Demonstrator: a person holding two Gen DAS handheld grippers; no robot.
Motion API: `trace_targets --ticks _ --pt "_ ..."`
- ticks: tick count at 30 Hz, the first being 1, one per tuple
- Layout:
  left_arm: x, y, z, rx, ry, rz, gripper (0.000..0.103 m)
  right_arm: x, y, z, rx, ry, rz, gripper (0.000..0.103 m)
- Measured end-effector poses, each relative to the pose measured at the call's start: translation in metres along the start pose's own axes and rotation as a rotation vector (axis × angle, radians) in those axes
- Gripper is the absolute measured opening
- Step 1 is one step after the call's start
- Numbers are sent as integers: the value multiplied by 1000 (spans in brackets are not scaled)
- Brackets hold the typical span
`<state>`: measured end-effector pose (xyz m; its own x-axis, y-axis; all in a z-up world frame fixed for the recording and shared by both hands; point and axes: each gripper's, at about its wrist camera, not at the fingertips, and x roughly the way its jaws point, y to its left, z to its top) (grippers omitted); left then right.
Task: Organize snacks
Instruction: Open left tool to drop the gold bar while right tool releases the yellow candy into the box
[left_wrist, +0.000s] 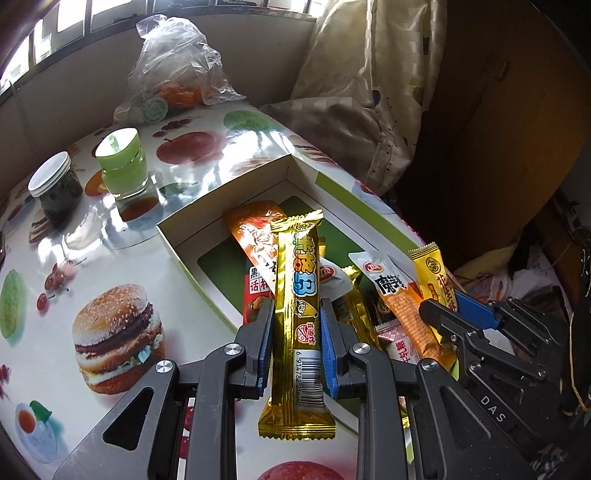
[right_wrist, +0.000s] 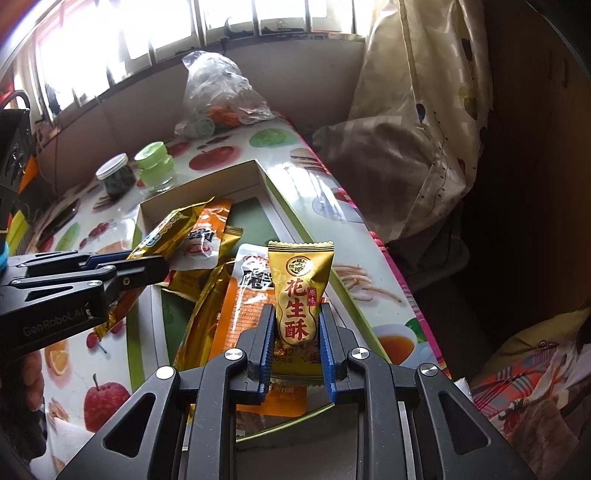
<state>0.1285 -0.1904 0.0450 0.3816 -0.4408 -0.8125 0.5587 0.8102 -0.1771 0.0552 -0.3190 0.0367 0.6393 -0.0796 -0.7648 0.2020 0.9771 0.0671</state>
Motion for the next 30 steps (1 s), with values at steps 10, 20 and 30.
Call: trace_targets --ticks 10,20,30 --pt "2 -1 -1 2 6 7 24 2 -5 1 29 -9 29 26" --pt "0 -3 -2 -4 5 28 38 0 -7 0 50 -16 33 34" --pt "-13 -2 -6 -26 -24 26 38 -6 -9 -5 74 -28 33 45"
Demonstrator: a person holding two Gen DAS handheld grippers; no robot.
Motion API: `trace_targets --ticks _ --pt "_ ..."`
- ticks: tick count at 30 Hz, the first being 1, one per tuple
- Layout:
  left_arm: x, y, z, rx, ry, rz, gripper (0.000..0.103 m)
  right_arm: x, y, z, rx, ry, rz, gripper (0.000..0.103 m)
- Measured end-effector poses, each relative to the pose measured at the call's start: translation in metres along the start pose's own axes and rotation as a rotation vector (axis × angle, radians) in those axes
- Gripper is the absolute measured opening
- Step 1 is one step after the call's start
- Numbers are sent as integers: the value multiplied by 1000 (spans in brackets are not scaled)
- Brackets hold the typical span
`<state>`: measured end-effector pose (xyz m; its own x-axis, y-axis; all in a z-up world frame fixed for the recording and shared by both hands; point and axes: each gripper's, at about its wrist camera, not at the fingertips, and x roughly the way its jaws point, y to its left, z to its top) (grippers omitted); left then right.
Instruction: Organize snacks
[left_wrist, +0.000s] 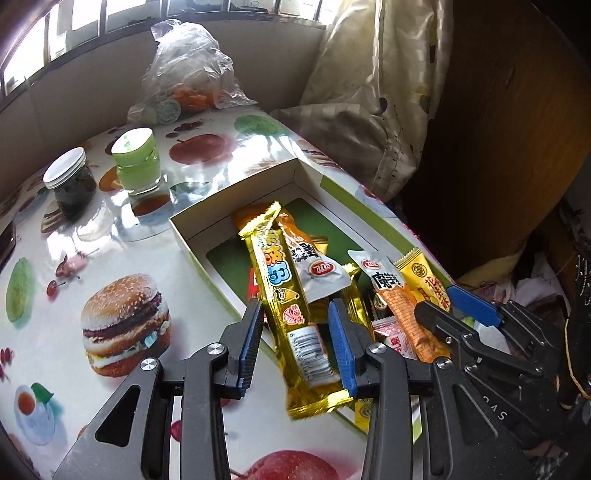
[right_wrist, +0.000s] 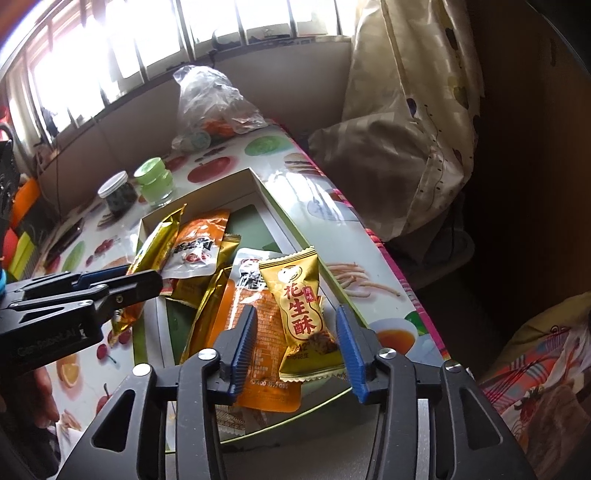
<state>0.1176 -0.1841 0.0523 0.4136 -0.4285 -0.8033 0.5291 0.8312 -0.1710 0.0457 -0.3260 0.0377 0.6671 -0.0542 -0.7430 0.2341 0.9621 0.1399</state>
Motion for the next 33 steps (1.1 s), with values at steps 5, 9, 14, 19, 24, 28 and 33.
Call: trace_targets --ticks 5,9,14,19,24,28,33 --pt "-11 -2 -4 -1 -20 6 38 -8 0 -2 10 -21 6 48" --pt "-18 -4 -7 -5 -31 16 39 -16 1 -3 17 -35 3 50" --pt "-30 -6 -18 -18 -48 21 39 -29 5 -8 13 -59 -1 50" --pt "-43 -2 -36 -45 -70 44 39 -42 12 -18 9 -78 -20 51" --pt "-52 1 -58 -51 -79 90 39 -51 19 -32 19 -78 -17 51" --pt "-57 6 -79 -63 -70 109 39 -53 26 -46 5 -58 -36 51" --pt "-57 6 -101 -48 -56 137 39 -55 34 -62 -14 -36 -55 52"
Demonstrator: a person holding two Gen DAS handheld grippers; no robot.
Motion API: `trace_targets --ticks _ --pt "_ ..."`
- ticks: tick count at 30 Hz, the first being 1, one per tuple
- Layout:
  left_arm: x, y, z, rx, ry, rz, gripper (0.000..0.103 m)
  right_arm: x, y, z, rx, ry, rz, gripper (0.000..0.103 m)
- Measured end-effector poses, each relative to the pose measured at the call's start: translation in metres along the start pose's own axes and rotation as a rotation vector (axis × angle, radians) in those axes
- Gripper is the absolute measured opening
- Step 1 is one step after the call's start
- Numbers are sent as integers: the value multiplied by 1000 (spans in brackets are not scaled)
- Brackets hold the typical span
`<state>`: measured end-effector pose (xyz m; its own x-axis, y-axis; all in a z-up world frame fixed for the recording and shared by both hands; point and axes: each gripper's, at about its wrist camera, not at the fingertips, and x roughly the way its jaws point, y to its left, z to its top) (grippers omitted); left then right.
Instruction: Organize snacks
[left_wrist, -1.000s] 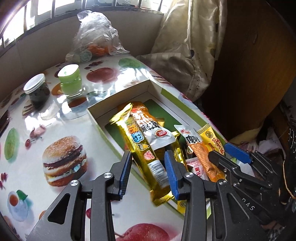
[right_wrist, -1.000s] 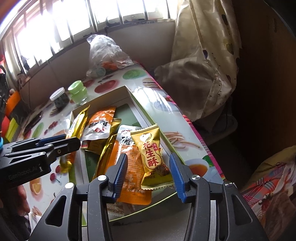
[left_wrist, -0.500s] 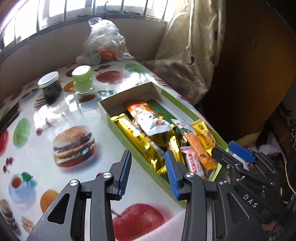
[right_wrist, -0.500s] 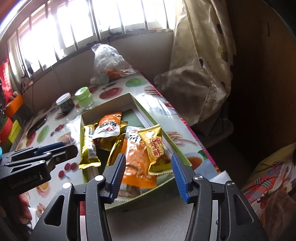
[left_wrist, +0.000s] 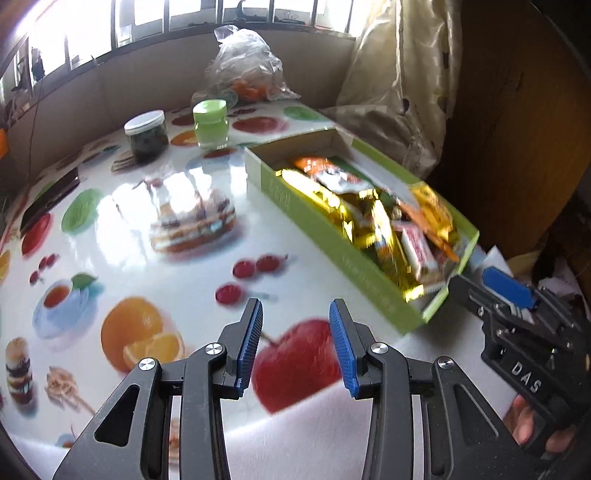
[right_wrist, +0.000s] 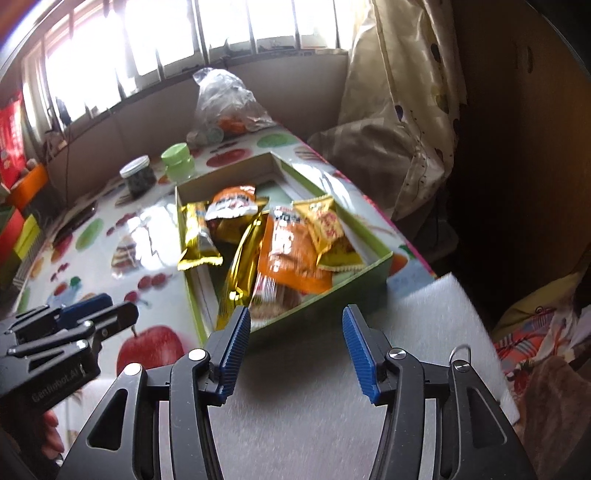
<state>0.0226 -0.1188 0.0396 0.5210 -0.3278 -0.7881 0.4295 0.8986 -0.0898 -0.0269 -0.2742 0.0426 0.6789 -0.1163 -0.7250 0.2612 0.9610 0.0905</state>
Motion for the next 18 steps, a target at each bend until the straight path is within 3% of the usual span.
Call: trace_targets --ticks 10,18 --pt "10 -7 -32 18 47 28 39 -1 6 -30 -17 46 -47 53" --pt "8 -8 -40 4 27 54 40 2 6 -41 -14 59 -78 54"
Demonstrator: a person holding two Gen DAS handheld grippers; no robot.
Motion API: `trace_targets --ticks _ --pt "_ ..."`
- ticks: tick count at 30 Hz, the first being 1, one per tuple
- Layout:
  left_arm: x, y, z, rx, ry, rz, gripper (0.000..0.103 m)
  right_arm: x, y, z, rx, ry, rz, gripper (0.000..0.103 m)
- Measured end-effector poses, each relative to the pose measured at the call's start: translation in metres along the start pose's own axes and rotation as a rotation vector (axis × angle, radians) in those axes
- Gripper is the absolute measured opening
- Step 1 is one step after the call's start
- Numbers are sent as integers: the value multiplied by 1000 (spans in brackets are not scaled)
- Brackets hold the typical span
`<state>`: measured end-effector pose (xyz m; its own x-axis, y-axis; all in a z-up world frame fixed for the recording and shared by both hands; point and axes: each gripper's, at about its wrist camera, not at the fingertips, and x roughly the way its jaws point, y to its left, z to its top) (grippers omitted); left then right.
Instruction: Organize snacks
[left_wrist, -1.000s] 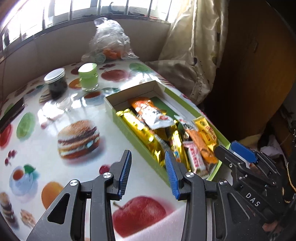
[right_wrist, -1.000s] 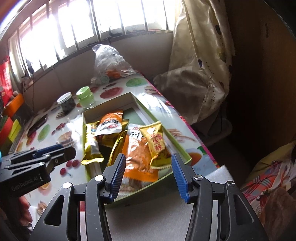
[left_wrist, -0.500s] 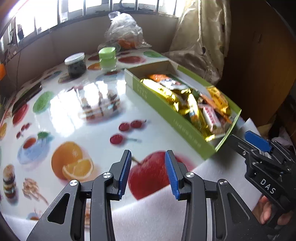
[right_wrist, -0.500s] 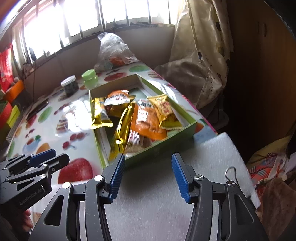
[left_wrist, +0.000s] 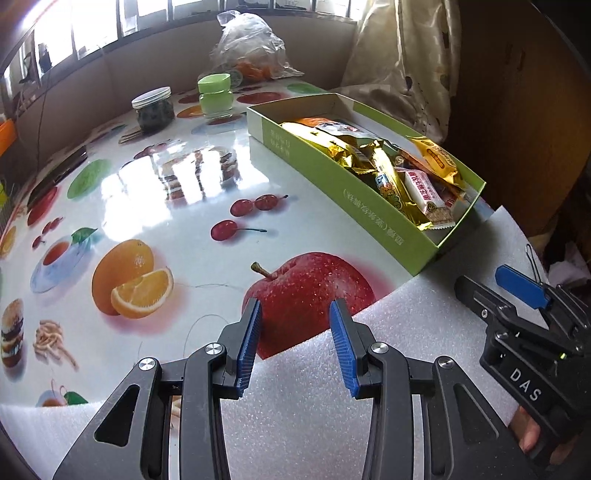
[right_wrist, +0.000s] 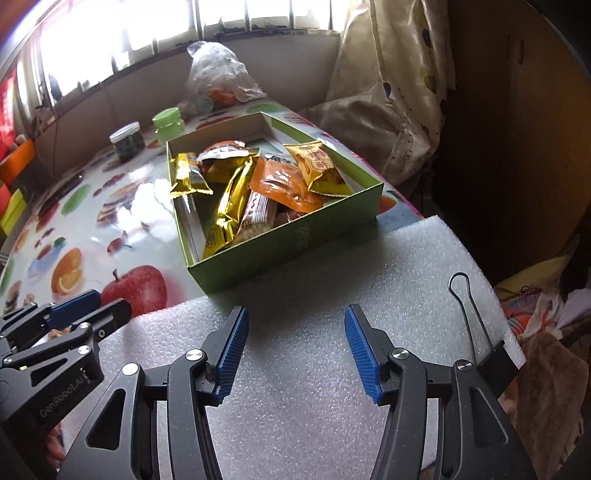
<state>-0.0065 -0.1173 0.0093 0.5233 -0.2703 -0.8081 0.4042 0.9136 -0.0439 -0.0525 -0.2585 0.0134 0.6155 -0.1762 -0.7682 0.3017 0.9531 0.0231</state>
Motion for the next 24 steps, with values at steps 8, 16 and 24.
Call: trace_targets --ticks 8,16,24 --pt "1 2 -2 -19 -14 -4 40 -1 2 -3 -7 -21 -23 55" --pt "0 5 -4 -33 -23 -8 40 -1 3 -5 4 -36 -32 55" --pt "-1 5 -4 -33 -22 -3 40 -1 3 -5 11 -39 -40 56"
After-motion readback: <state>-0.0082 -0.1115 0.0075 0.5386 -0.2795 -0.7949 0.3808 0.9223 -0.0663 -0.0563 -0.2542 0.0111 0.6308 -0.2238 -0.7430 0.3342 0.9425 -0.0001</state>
